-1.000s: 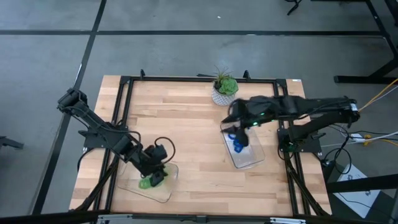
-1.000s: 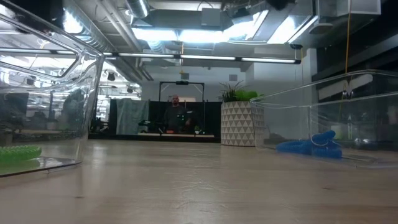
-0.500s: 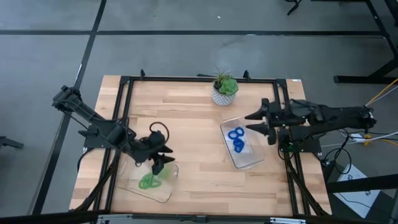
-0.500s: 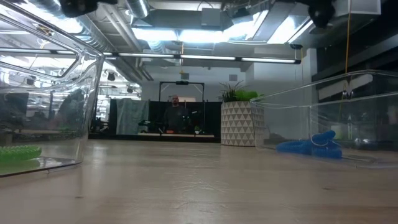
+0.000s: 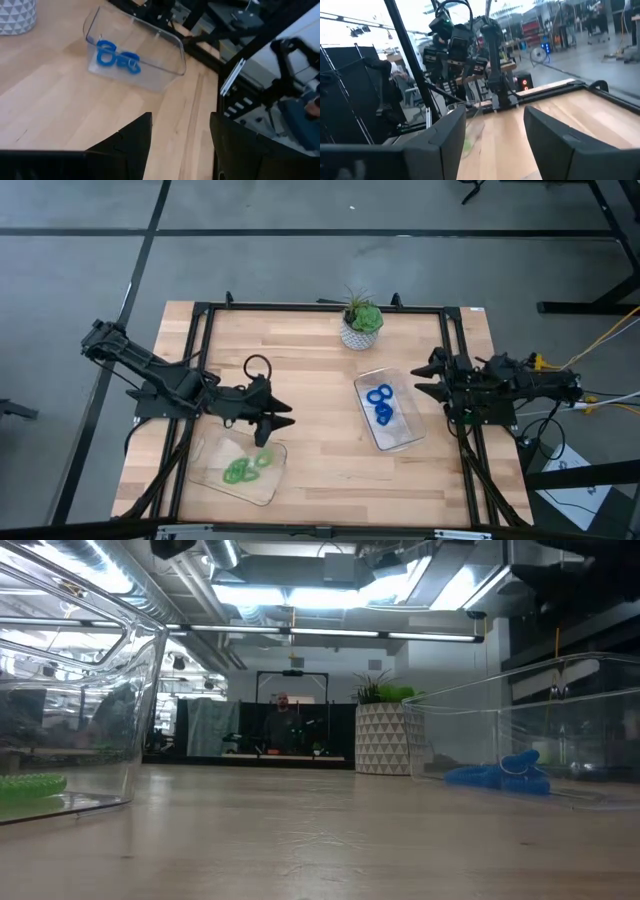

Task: Sort spring keychains
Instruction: Return to Home Position

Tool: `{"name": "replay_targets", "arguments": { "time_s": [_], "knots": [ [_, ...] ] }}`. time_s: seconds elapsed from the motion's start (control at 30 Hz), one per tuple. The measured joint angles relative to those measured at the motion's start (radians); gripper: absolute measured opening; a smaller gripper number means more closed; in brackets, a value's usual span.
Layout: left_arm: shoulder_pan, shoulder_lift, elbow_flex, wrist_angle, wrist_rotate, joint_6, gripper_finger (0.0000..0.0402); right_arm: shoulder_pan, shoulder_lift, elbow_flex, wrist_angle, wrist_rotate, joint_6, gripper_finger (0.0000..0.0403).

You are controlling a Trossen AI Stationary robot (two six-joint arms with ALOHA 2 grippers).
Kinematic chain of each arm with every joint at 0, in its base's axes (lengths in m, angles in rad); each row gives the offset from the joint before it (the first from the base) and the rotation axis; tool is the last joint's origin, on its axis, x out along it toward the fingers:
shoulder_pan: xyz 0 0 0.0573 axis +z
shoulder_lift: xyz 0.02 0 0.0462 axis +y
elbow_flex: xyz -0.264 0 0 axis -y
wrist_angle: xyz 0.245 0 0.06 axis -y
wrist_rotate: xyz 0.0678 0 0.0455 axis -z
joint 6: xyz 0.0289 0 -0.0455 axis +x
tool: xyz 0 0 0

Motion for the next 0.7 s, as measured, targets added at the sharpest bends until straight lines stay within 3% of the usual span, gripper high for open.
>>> {"name": "replay_targets", "arguments": {
  "time_s": [0.13,0.4,0.7],
  "knots": [
    [0.021,0.000,0.000,0.053,0.001,0.011,0.0194,0.000,-0.134,-0.080,0.003,0.001,-0.026,0.0200],
    [0.065,0.001,0.000,0.165,-0.001,0.070,0.0194,-0.002,-0.140,-0.243,0.173,0.027,-0.048,0.0200],
    [0.134,-0.003,0.000,0.184,0.034,0.119,0.0194,-0.026,-0.140,-0.245,0.020,0.045,-0.067,0.0200]
  ]
}}
